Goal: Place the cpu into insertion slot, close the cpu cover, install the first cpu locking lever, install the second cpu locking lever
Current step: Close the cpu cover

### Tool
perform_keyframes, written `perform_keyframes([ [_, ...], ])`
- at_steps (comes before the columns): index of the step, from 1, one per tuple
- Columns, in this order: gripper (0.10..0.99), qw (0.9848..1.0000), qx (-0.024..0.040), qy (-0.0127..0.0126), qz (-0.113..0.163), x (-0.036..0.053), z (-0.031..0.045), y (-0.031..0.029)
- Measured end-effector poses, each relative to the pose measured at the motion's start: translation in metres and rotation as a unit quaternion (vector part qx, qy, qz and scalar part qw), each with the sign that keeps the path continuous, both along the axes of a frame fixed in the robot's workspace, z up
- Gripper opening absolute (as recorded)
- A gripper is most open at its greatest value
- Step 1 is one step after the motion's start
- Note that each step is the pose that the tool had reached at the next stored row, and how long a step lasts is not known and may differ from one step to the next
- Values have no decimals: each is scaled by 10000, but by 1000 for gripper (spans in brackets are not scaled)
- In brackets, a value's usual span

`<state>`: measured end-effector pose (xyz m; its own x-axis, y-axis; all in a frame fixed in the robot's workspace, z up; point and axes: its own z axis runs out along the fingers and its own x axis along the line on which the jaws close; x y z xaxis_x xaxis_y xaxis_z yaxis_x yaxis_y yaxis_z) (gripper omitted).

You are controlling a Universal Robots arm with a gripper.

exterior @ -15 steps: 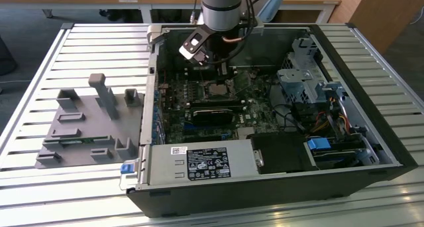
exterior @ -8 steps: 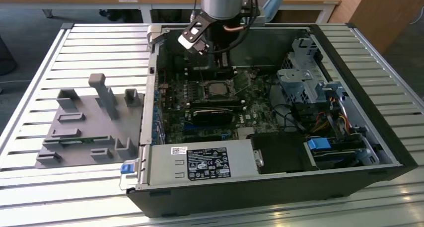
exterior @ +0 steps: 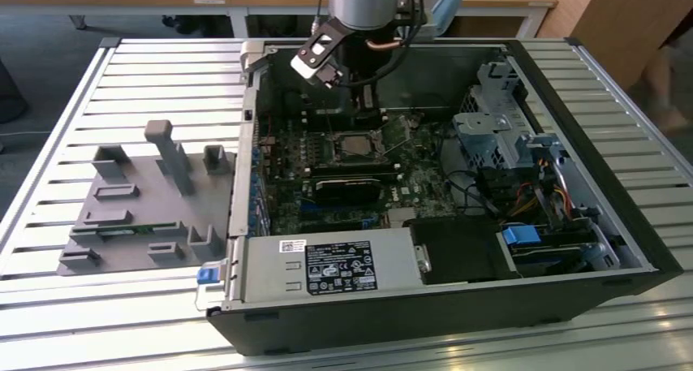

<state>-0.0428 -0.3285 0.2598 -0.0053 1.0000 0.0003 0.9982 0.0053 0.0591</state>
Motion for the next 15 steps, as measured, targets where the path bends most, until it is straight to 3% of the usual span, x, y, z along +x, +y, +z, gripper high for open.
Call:
perform_keyframes([
  [4, 106, 10000, 1, 3, 0, 16, 0, -33],
  [10, 106, 10000, 46, 80, 1, 217, 2, -35],
  [15, 106, 9999, 60, 84, 0, 223, 90, -34],
])
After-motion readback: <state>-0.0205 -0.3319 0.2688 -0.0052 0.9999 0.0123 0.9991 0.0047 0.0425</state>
